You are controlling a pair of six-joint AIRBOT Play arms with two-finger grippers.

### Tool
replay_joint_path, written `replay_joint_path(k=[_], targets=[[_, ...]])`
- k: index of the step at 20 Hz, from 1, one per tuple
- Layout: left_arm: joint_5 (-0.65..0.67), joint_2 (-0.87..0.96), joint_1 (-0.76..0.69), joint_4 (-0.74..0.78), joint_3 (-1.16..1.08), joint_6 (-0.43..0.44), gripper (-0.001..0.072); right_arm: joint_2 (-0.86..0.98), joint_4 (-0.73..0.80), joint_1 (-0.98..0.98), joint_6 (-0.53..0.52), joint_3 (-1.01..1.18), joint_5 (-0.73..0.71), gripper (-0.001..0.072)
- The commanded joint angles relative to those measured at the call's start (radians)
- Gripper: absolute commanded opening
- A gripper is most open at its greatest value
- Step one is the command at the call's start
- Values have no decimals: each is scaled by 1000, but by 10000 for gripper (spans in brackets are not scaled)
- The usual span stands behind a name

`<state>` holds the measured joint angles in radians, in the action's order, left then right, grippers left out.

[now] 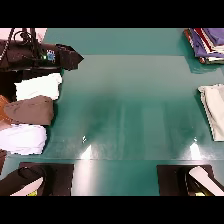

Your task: Fold the shirts.

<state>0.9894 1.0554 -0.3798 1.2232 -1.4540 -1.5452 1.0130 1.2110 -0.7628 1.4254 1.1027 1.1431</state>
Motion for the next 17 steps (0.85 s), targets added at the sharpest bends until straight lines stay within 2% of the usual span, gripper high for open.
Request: replay_joint_path(k=[1,3,6,7,10,17], targets=[[29,0,0,3,0,0,28,-33,-86,250,6,53,58,512],[63,0,0,3,0,0,28,-45,-82,448,6,53,56,511],[42,0,0,3,0,0,28,-46,-82,702,6,53,42,500],[31,0,0,3,0,0,28,-47,-82,775,6,53,31,407],[-1,0,0,3,0,0,28,-47,-82,931,6,53,2,14],[-32,0,0,3,0,0,28,-47,-86,1019,6,53,9,13]])
